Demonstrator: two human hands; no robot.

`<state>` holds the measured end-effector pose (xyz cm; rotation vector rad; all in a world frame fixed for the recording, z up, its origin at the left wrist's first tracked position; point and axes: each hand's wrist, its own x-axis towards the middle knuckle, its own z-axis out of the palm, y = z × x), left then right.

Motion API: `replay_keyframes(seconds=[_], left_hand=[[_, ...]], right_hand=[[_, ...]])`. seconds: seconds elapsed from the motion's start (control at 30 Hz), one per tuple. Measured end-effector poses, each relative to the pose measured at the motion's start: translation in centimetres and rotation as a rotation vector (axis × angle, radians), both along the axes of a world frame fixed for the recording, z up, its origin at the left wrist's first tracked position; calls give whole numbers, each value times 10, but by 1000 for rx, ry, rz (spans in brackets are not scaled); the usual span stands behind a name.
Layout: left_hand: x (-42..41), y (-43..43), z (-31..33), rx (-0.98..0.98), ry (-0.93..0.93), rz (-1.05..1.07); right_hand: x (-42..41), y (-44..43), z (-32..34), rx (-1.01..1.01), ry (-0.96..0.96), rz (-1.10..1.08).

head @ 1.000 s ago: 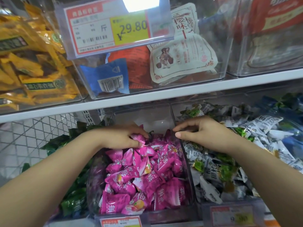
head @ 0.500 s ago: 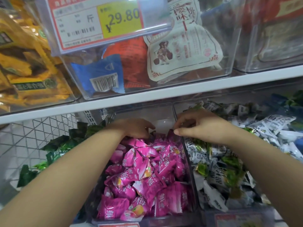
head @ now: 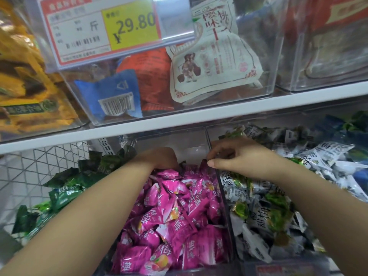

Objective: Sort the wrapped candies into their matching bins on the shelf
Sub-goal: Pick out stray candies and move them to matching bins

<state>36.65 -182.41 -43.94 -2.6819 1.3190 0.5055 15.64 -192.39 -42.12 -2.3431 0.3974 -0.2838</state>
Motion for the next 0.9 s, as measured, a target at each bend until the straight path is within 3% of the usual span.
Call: replay_keyframes(seconds=[0.2,0.57,0.7,0.9], left_hand=[[-3,3,3,32,77,-78],[-7,9,4,-179,184,-113],[-11,18,12,-345,124,-155],[-37,43,29,-796,183,-129]], right_hand=[[0,0,0,10,6,-8],[-1,2,2,24,2,-10],[-2,4,2,5,5,-24],[-8,13,1,-45,-64,-106]])
